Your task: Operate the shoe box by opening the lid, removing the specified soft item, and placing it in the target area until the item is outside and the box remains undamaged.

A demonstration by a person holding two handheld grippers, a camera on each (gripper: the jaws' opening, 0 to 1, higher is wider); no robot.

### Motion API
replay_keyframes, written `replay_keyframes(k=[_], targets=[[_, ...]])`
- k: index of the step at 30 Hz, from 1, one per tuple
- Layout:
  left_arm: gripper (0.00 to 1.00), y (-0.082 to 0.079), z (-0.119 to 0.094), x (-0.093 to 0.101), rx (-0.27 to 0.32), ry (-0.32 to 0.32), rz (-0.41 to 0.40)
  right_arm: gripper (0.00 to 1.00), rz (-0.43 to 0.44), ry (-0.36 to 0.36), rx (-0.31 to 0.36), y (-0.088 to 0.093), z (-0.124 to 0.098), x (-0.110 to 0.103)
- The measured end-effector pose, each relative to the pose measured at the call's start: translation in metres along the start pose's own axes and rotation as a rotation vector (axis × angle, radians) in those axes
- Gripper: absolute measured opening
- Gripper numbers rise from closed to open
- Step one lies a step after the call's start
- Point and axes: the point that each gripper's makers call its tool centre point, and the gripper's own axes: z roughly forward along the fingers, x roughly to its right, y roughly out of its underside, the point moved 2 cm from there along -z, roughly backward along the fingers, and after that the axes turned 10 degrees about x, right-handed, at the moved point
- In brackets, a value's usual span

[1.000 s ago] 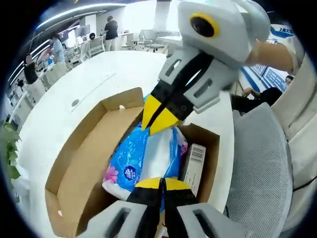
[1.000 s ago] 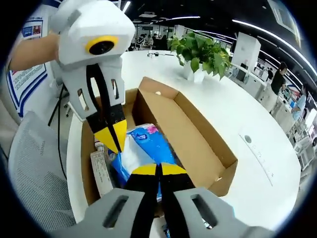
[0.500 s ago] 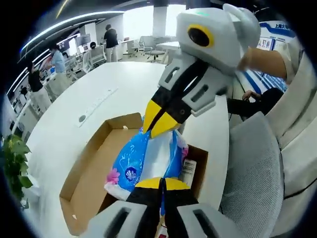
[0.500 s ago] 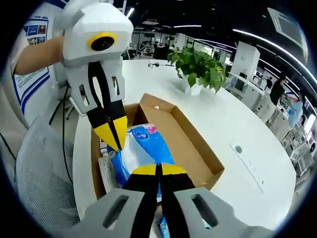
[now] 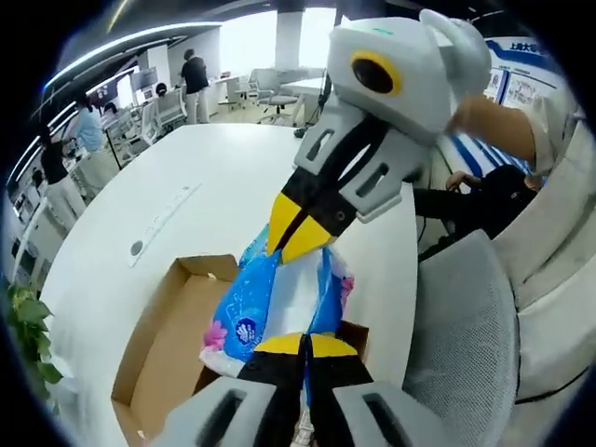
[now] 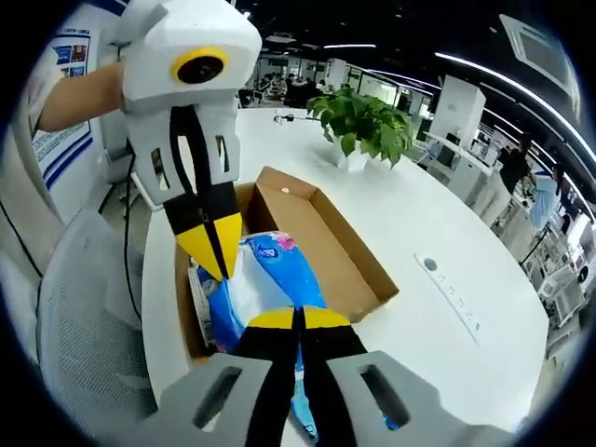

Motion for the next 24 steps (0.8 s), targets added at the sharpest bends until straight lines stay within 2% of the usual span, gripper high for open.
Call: replay_keyframes(k=[12, 24], targets=[[0.00, -0.038, 0.048, 0.014, -0.002, 0.080, 0.033, 0.00, 0.049, 0.024, -0.024, 0.031, -0.042, 0.025], [0.00, -0.069, 0.089, 0.024, 0.018, 0.129, 0.063, 0.00, 0.078, 0.051, -0.042, 0.060, -0.076, 0.054]])
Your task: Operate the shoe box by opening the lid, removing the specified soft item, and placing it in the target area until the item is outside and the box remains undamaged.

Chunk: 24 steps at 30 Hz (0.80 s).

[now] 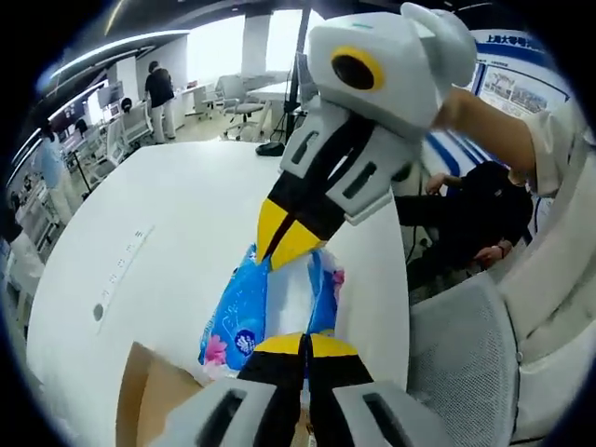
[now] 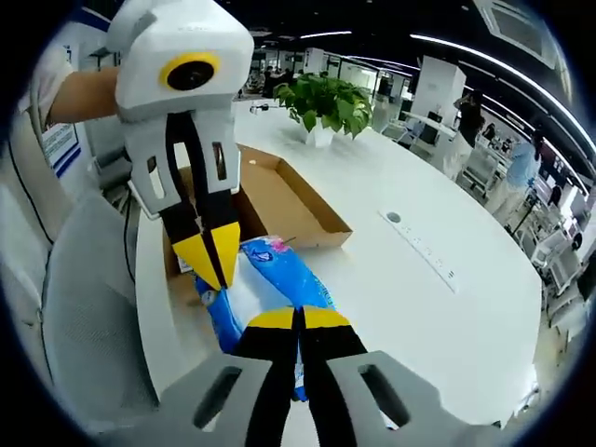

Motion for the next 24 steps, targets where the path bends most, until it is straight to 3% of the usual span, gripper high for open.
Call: replay_keyframes(k=[24], targets=[[0.00, -0.051, 0.087, -0.013, 0.020, 0.114, 0.027, 0.00, 0.049, 0.009, -0.065, 0.054, -0.043, 0.066]])
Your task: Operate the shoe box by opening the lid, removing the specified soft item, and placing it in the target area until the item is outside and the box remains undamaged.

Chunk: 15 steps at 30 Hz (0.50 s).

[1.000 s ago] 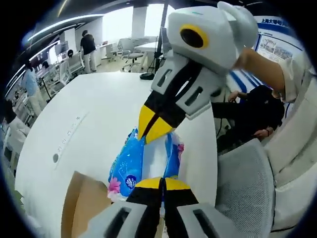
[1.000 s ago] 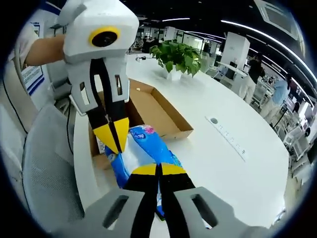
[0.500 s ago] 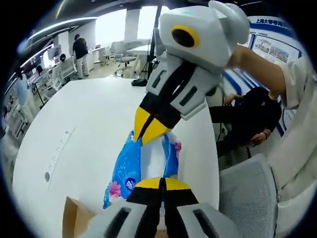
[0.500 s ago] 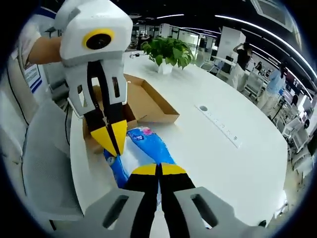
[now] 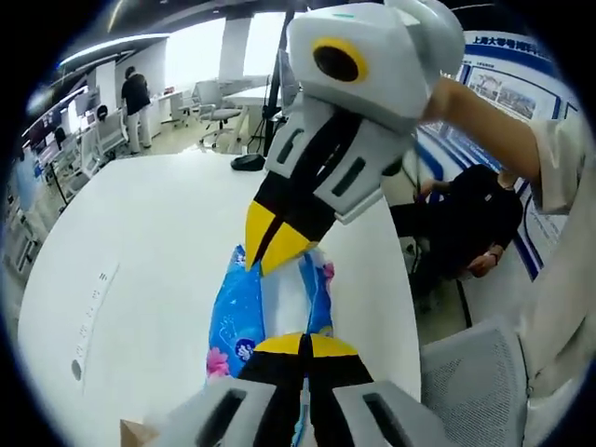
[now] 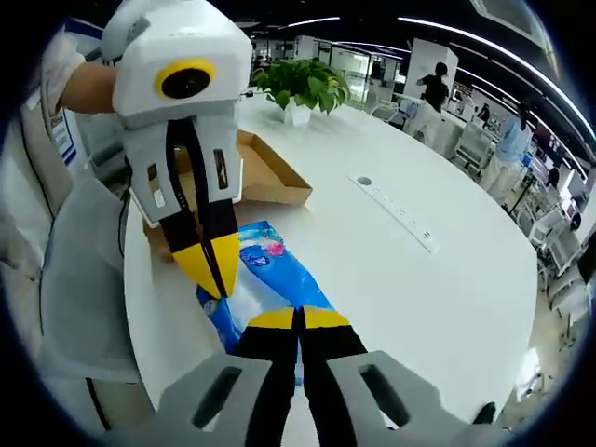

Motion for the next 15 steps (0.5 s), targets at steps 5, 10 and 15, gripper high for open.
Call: replay_keyframes(k=[5, 10, 15], targets=[[0.00, -0.009, 0.017, -0.003, 0.001, 0.021, 0.002, 0.00, 0.003, 0.000, -0.021, 0.012, -0.006, 0.011], [0.00, -0.016, 0.033, -0.006, -0.003, 0.042, 0.009, 0.00, 0.007, 0.003, -0.033, 0.021, -0.014, 0.022], [0.00, -0.022, 0.048, -0.011, -0.004, 0.054, 0.012, 0.00, 0.012, 0.013, -0.047, 0.029, -0.018, 0.030]])
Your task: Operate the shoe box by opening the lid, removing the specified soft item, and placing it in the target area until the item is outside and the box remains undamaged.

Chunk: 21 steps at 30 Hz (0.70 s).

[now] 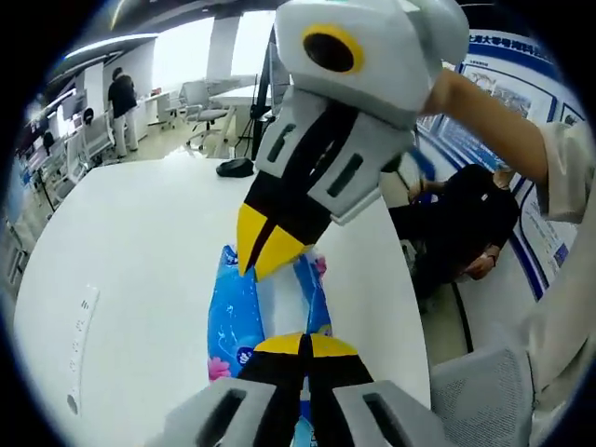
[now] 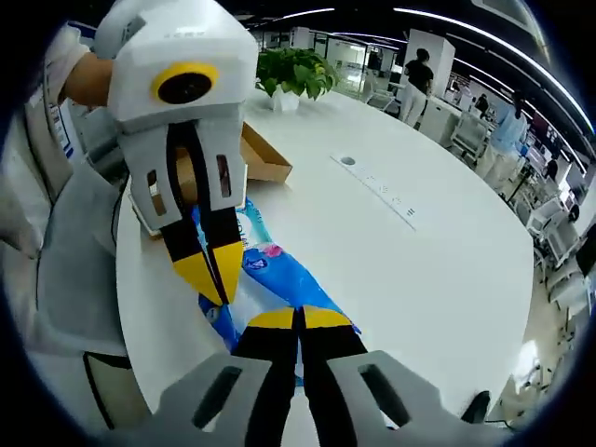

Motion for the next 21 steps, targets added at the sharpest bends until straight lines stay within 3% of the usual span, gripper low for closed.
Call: replay_keyframes(k=[10, 21], targets=[[0.00, -0.003, 0.030, -0.003, -0.014, 0.033, -0.019, 0.00, 0.015, 0.015, -0.027, 0.019, -0.001, 0.011], [0.00, 0.019, 0.053, -0.008, -0.042, 0.047, -0.081, 0.00, 0.007, 0.002, -0.088, 0.052, 0.017, 0.011]])
